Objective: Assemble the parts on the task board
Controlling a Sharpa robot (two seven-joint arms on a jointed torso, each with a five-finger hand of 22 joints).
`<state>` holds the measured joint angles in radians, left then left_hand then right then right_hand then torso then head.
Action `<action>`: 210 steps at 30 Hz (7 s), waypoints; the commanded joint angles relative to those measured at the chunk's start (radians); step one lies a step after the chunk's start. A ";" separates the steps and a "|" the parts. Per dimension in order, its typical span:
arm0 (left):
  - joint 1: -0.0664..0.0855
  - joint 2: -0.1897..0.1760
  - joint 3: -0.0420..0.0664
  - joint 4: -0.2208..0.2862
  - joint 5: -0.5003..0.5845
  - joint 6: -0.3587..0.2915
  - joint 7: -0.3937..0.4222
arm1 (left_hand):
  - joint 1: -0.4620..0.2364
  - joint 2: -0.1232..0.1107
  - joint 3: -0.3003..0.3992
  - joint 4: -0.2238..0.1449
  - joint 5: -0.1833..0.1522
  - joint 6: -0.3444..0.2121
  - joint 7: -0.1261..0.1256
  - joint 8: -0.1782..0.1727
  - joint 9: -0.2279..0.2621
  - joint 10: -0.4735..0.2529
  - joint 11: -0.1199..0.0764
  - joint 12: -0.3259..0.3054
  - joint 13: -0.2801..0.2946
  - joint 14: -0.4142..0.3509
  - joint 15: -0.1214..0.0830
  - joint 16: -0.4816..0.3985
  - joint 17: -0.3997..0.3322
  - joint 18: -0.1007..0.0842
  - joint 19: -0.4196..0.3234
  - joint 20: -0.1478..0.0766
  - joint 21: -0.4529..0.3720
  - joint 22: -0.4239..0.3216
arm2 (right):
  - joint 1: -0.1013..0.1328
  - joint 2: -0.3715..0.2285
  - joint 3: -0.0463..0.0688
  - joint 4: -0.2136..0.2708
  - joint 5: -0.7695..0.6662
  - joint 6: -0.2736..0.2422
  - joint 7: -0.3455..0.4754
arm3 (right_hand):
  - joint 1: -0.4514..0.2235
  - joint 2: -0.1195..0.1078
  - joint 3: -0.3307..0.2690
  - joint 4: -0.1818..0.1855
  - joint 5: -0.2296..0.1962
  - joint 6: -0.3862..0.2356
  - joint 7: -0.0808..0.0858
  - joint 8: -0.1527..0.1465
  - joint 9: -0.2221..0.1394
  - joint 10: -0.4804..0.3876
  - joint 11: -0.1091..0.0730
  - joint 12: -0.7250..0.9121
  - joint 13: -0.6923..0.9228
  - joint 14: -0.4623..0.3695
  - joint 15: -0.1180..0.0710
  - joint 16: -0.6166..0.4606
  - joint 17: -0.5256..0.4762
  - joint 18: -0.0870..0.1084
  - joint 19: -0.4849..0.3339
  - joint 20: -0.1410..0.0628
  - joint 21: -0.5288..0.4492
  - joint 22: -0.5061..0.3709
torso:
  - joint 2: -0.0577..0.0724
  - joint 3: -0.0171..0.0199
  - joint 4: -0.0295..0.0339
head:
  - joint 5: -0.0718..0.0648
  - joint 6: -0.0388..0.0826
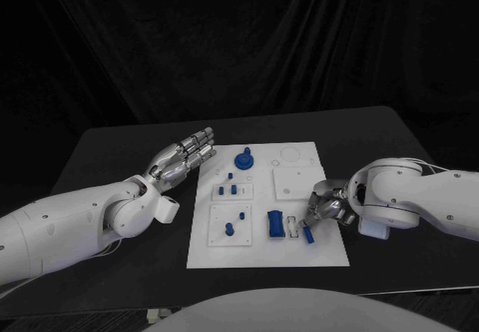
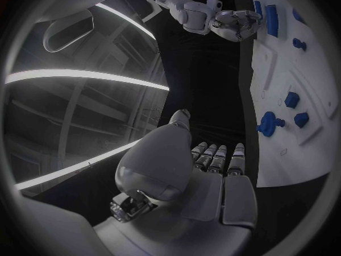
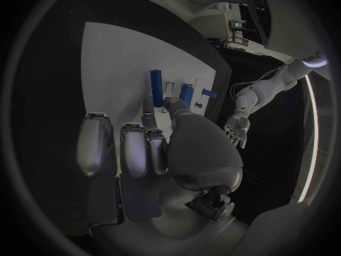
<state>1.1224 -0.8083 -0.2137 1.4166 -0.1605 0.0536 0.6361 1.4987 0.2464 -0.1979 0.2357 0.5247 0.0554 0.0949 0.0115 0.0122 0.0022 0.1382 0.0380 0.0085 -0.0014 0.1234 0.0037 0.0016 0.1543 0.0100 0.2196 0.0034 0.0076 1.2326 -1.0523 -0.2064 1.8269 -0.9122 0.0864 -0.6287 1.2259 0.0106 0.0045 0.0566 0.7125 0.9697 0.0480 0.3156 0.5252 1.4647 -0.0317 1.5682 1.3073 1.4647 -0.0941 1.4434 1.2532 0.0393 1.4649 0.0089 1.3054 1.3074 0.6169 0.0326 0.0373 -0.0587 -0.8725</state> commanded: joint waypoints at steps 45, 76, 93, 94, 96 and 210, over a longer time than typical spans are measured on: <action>-0.003 0.003 0.001 0.001 0.006 0.021 -0.001 | 0.011 -0.004 0.005 -0.002 0.005 -0.001 0.009 0.003 0.000 0.001 0.004 0.003 0.001 0.001 0.008 -0.004 -0.002 0.012 -0.003 0.007 0.003 0.001 | 0.025 0.047 0.000 -0.037 0.088 -0.045 -0.013 | -0.019 0.005 0.023 -0.004 -0.009 -0.007 -0.001 0.004 0.001 0.106 0.000 0.003 0.263 0.049 -0.002 -0.004 -0.013 0.020 0.024 0.005 -0.013 0.184 | 0.000 0.0000 0.0004 | 0.006 0.000; -0.005 0.005 0.001 0.000 0.006 0.027 -0.009 | 0.021 -0.007 0.011 -0.014 0.012 -0.002 0.008 0.002 0.000 0.001 0.006 0.003 0.001 0.001 0.010 -0.004 -0.002 0.012 -0.003 0.009 0.004 0.001 | 0.000 0.066 0.000 -0.047 0.067 -0.048 -0.015 | -0.036 0.010 0.035 -0.001 -0.030 -0.008 0.000 0.007 0.002 0.106 0.000 0.003 0.263 0.042 -0.001 -0.016 -0.039 0.024 0.017 0.006 -0.035 0.178 | 0.000 0.0001 0.0000 | 0.008 0.000; -0.006 0.006 0.001 -0.001 0.006 0.030 -0.012 | 0.024 -0.008 0.013 -0.019 0.015 -0.002 0.008 0.002 0.000 0.001 0.007 0.003 0.001 0.001 0.011 -0.004 -0.002 0.012 -0.003 0.010 0.004 0.001 | -0.001 0.063 -0.001 -0.044 0.054 -0.053 -0.016 | -0.063 0.013 0.044 0.009 -0.072 -0.013 0.001 0.008 0.001 0.106 0.002 0.003 0.263 0.041 0.000 -0.023 -0.049 0.025 0.015 0.007 -0.043 0.176 | 0.000 -0.0001 -0.0001 | 0.008 0.000; -0.006 0.006 0.001 -0.001 0.006 0.030 -0.012 | 0.025 -0.008 0.014 -0.020 0.016 -0.003 0.008 0.002 0.000 0.001 0.007 0.003 0.001 0.001 0.012 -0.004 -0.002 0.012 -0.003 0.010 0.004 0.002 | -0.001 0.063 -0.001 -0.044 0.052 -0.053 -0.016 | -0.064 0.013 0.045 0.009 -0.074 -0.014 0.001 0.008 0.001 0.106 0.002 0.003 0.263 0.041 0.000 -0.023 -0.050 0.026 0.015 0.007 -0.045 0.175 | 0.000 0.0000 0.0000 | 0.008 0.000; -0.006 0.006 0.001 -0.001 0.006 0.030 -0.012 | 0.025 -0.008 0.014 -0.020 0.016 -0.003 0.008 0.002 0.000 0.001 0.007 0.003 0.001 0.001 0.012 -0.004 -0.002 0.012 -0.003 0.010 0.004 0.002 | -0.001 0.063 -0.001 -0.044 0.047 -0.052 -0.016 | -0.072 0.012 0.045 0.012 -0.089 -0.014 0.002 0.009 0.001 0.106 0.002 0.003 0.263 0.041 0.000 -0.023 -0.050 0.026 0.015 0.007 -0.046 0.175 | 0.001 0.0001 0.0002 | 0.008 0.000; -0.010 -0.007 0.001 0.010 0.006 0.041 0.022 | 0.041 -0.014 0.038 -0.069 0.064 0.005 0.003 0.004 0.001 0.004 0.020 0.012 0.003 0.001 0.021 -0.004 -0.002 0.018 0.000 0.028 0.006 0.004 | -0.201 -0.090 -0.001 0.065 -0.534 -0.474 0.505 | 0.296 -0.081 -0.139 0.223 -0.552 -0.084 -0.034 0.430 0.111 0.106 -0.021 0.003 0.263 0.069 -0.020 0.059 0.122 -0.008 0.052 -0.009 0.137 0.222 | 0.000 0.0001 0.0000 | 0.023 0.000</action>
<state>1.1138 -0.8171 -0.2138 1.4246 -0.1605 0.0819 0.6429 1.5276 0.2334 -0.1595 0.1749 0.5837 0.0555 0.0947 0.0115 0.0126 0.0087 0.1519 0.0462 0.0107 -0.0014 0.1376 0.0037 0.0016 0.1544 0.0100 0.2412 0.0034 0.0103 1.0340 -1.1437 -0.2078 1.8924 -1.4314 -0.4076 -0.0951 1.5172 -0.0623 -0.1336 0.2746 0.1492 0.8931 0.0140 0.7398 0.6349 1.4669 -0.0487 1.5713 1.3083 1.4665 -0.1180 1.5024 1.3077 0.0388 1.4665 0.0072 1.4469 1.3077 0.6171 0.0329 0.0380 -0.0357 -0.8725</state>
